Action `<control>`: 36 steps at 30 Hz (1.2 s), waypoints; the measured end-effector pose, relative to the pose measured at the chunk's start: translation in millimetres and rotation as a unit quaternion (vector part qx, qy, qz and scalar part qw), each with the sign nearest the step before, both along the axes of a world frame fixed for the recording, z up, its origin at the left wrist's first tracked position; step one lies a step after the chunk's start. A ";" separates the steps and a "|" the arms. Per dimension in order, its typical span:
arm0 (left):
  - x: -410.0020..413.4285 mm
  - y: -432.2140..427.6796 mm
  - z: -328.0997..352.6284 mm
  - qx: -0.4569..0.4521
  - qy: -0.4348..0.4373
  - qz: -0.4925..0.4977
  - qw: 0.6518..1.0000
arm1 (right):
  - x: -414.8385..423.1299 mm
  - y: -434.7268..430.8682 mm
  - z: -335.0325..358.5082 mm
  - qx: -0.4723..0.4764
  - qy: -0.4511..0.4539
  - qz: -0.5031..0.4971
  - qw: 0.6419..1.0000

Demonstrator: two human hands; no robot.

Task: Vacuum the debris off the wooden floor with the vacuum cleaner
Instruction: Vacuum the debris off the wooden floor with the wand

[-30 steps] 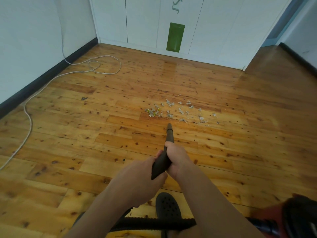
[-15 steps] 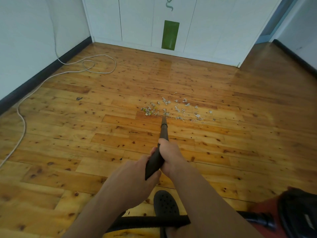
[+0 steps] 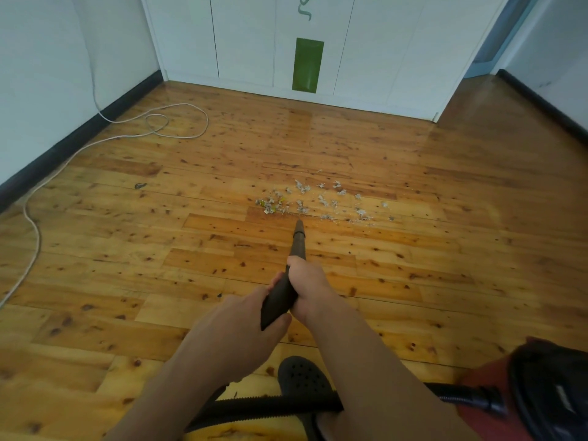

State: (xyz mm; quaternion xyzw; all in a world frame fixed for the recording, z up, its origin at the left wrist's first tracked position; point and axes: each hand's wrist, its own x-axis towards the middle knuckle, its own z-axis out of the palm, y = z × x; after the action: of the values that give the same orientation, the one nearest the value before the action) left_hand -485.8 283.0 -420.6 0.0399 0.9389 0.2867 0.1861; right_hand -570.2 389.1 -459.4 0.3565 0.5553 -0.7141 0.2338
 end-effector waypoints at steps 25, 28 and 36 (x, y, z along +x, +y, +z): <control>-17.2 28.2 -8.6 -0.024 0.035 -0.049 0.998 | -5.0 42.0 -5.1 -0.018 0.006 -0.045 0.999; -20.2 31.0 -10.2 -0.043 0.045 -0.049 0.997 | -7.7 44.9 -5.6 -0.016 0.007 -0.054 0.998; -26.3 42.4 -17.8 -0.085 0.068 -0.050 0.993 | -15.8 57.7 -7.2 -0.002 0.005 -0.074 0.997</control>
State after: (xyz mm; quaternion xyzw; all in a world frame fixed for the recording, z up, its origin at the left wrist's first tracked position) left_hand -512.1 325.4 -438.5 0.0906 0.9671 0.1928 0.1387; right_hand -586.0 446.9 -466.5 0.3921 0.5276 -0.7322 0.1782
